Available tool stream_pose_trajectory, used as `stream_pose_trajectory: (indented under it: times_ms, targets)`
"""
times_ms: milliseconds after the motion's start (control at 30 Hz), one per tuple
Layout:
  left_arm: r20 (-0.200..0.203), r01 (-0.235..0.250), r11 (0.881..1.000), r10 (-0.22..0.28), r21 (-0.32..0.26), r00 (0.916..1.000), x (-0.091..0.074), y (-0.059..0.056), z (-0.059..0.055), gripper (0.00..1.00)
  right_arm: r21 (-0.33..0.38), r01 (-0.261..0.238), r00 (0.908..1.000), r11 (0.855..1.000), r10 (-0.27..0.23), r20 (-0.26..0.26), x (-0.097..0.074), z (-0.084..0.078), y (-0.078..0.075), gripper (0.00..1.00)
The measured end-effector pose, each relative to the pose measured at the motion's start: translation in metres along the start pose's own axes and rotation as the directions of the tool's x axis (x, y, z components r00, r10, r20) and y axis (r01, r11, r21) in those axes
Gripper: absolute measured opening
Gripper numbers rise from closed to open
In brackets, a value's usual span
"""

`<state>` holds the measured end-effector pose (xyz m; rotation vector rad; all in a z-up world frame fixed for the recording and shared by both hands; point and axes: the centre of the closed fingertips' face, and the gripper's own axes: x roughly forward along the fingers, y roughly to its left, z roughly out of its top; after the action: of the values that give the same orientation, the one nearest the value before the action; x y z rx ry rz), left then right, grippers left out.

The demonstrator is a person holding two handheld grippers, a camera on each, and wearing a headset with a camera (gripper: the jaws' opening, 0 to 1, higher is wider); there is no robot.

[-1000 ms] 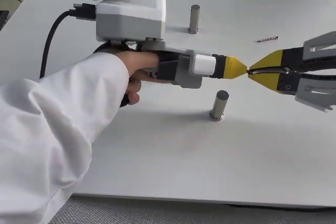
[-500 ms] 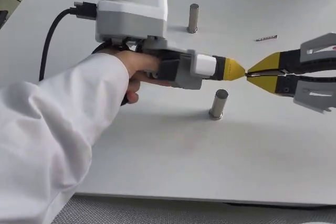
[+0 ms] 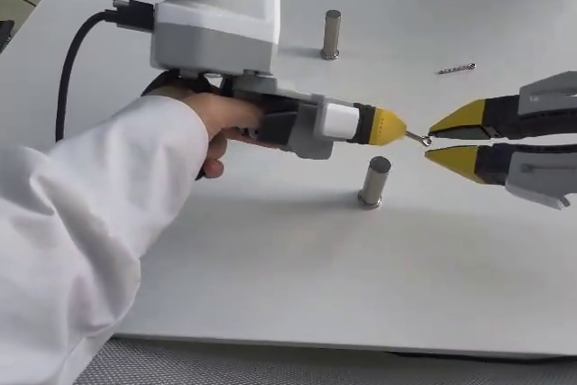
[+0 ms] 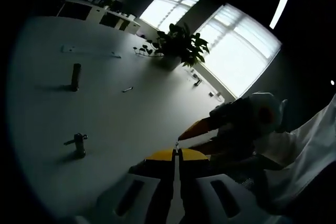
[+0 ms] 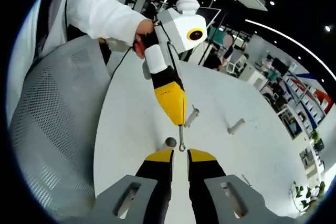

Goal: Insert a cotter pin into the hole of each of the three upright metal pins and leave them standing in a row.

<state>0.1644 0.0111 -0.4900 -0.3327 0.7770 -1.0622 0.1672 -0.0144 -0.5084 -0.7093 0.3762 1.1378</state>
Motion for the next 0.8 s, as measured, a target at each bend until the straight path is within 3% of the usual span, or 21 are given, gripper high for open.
stream_pose_trajectory:
  times_ms: [133, 233, 300, 433, 467, 500, 567, 600, 667, 800]
  targets:
    - [0.003, 0.011, 0.991, -0.012, 0.131, 0.9999, -0.004, 0.0, 0.001, 0.0, 0.12, -0.049, 0.9983, 0.992, 0.045, 0.036, 0.0, -0.002, 0.005, 0.09]
    - [-0.006, 0.024, 0.963, -0.023, 0.269, 0.9997, -0.007, -0.005, 0.0, 0.0, 0.207, -0.099, 0.9925, 0.973, 0.082, 0.091, 0.0, 0.002, 0.01, 0.1]
    - [-0.015, 0.046, 0.951, -0.044, 0.306, 0.9989, -0.008, -0.01, -0.002, 0.0, 0.245, -0.121, 0.9892, 0.962, 0.096, 0.11, 0.0, 0.003, 0.012, 0.11]
    - [-0.014, 0.077, 0.897, -0.079, 0.436, 0.9968, -0.011, -0.013, 0.0, 0.0, 0.278, -0.162, 0.9803, 0.947, 0.122, 0.155, 0.001, 0.007, 0.013, 0.11]
    - [-0.015, 0.087, 0.87, -0.091, 0.485, 0.9957, -0.012, -0.016, 0.0, 0.0, 0.278, -0.174, 0.9777, 0.945, 0.132, 0.163, 0.001, 0.009, 0.016, 0.11]
    - [-0.019, 0.096, 0.853, -0.101, 0.512, 0.9947, -0.013, -0.019, -0.001, 0.0, 0.28, -0.18, 0.976, 0.943, 0.135, 0.171, 0.001, 0.01, 0.017, 0.11]
    - [-0.019, 0.111, 0.837, -0.12, 0.535, 0.9927, -0.015, -0.023, -0.001, 0.0, 0.284, -0.2, 0.9712, 0.938, 0.152, 0.184, 0.002, 0.015, 0.021, 0.1]
    - [-0.026, 0.123, 0.819, -0.131, 0.56, 0.991, -0.015, -0.025, -0.002, 0.0, 0.279, -0.21, 0.9687, 0.937, 0.16, 0.19, 0.002, 0.017, 0.024, 0.1]
    - [-0.044, 0.133, 0.8, -0.132, 0.585, 0.9903, -0.015, -0.026, -0.005, 0.0, 0.277, -0.218, 0.9662, 0.936, 0.167, 0.197, 0.003, 0.022, 0.028, 0.09]
    - [-0.05, 0.147, 0.775, -0.147, 0.614, 0.9878, -0.015, -0.027, -0.005, 0.0, 0.263, -0.231, 0.9628, 0.937, 0.181, 0.2, 0.004, 0.025, 0.031, 0.05]
